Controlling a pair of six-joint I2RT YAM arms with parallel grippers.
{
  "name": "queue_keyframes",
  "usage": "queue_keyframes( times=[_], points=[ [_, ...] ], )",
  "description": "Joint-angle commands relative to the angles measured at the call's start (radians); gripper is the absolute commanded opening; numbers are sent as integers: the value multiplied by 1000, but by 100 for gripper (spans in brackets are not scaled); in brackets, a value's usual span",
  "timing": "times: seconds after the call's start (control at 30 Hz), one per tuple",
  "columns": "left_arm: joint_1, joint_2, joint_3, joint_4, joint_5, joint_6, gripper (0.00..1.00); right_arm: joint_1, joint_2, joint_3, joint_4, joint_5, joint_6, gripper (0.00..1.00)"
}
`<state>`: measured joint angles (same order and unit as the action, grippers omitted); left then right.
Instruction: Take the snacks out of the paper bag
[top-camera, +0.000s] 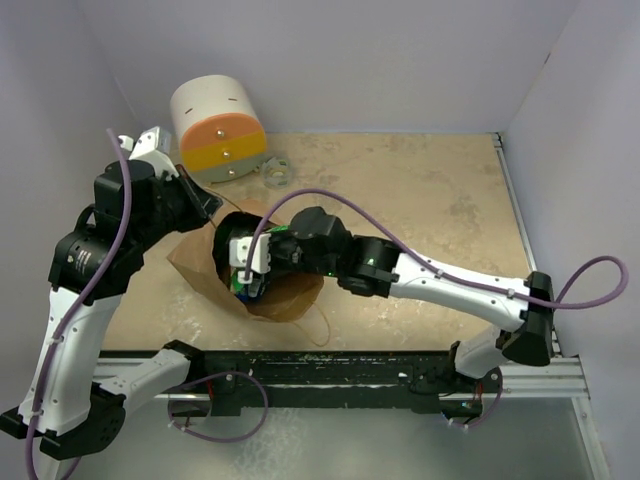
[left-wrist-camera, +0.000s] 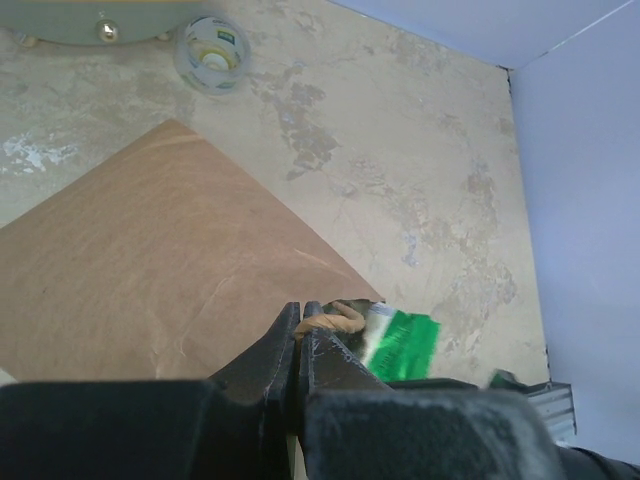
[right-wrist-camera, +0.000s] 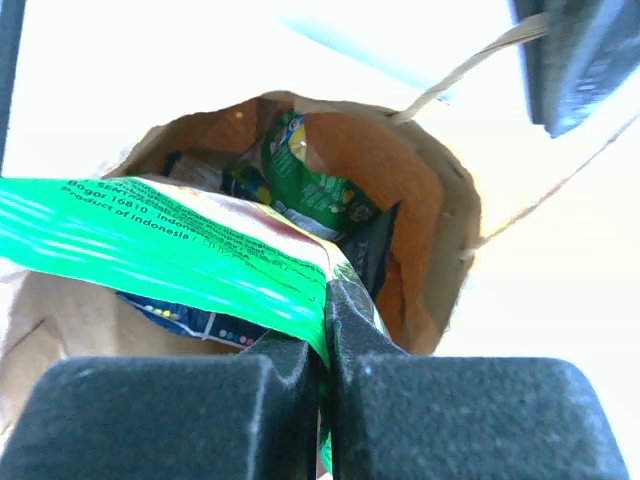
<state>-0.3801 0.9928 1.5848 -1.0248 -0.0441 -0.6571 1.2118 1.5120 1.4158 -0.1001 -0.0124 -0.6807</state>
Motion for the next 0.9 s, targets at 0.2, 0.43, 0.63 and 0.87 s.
queue_keyframes(
  times=[0.2, 0.43, 0.63, 0.87],
  points=[
    [1, 51, 69, 42, -84, 42, 0, 7, -231, 275, -406, 15, 303, 0],
    [1, 65, 68, 42, -91, 47, 0, 7, -320, 493, -468, 401, 693, 0],
    [0, 64, 67, 20, -83, 54, 0, 7, -337, 543, -488, 733, 825, 0],
    [2, 56, 84, -27, -69, 46, 0, -34, -294, 512, -449, 1103, 712, 0]
  ],
)
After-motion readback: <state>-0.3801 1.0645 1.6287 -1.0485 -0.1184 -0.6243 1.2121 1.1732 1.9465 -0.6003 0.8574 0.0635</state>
